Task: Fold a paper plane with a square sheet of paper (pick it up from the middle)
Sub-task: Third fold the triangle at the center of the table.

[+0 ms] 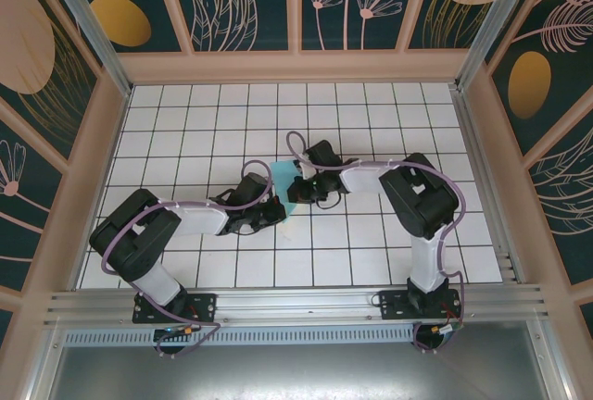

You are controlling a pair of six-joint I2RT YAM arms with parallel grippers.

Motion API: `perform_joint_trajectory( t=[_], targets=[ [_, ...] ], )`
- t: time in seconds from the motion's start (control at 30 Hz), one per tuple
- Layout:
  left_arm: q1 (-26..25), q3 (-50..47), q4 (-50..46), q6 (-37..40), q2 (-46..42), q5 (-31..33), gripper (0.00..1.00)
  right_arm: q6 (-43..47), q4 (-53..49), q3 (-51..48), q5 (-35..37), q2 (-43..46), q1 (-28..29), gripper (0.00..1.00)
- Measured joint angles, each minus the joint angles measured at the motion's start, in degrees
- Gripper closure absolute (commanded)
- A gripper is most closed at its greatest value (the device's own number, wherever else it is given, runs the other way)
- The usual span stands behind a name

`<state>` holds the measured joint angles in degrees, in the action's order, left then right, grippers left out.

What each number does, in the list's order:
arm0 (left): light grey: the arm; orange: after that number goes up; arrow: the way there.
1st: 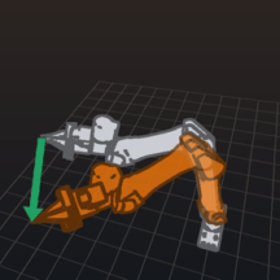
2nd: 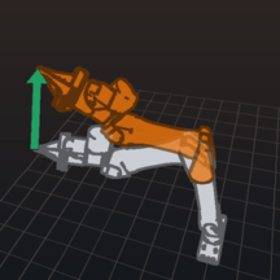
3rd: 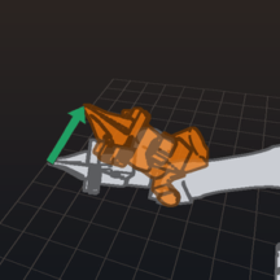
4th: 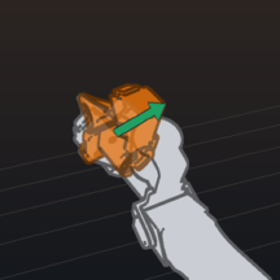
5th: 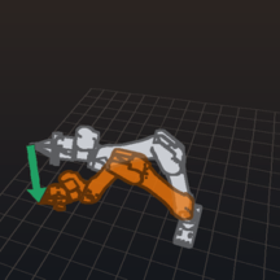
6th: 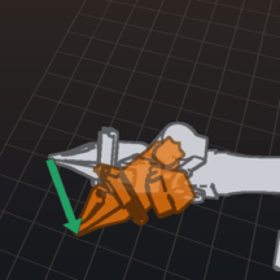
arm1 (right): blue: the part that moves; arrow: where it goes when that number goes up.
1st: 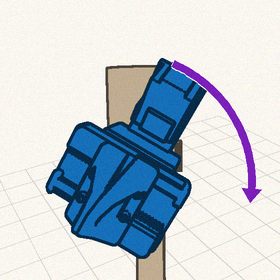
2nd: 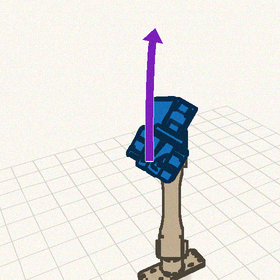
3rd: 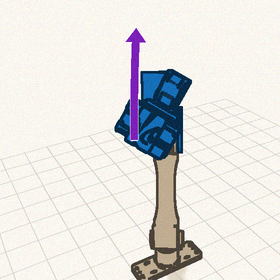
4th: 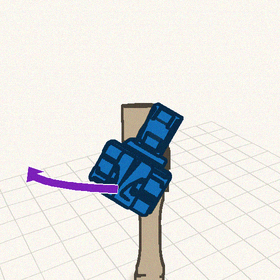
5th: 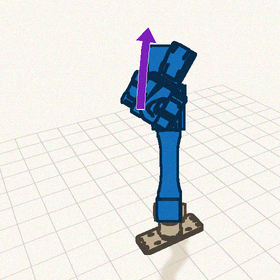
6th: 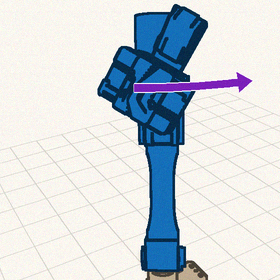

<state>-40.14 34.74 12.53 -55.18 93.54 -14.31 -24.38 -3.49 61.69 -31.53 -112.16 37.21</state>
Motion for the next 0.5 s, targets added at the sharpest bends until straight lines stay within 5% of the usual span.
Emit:
perform_joint_trajectory(
  t=[0.33,0.5],
  targets=[
    [0.00,-0.02,-0.07,0.00,0.00,0.02,1.00,2.08,-1.53,6.21,1.66,-3.52,-11.06,0.92],
    [0.00,-0.02,-0.35,0.02,-0.28,0.33,1.00,1.99,-1.05,3.43,3.10,-0.28,-11.69,0.91]
  ],
)
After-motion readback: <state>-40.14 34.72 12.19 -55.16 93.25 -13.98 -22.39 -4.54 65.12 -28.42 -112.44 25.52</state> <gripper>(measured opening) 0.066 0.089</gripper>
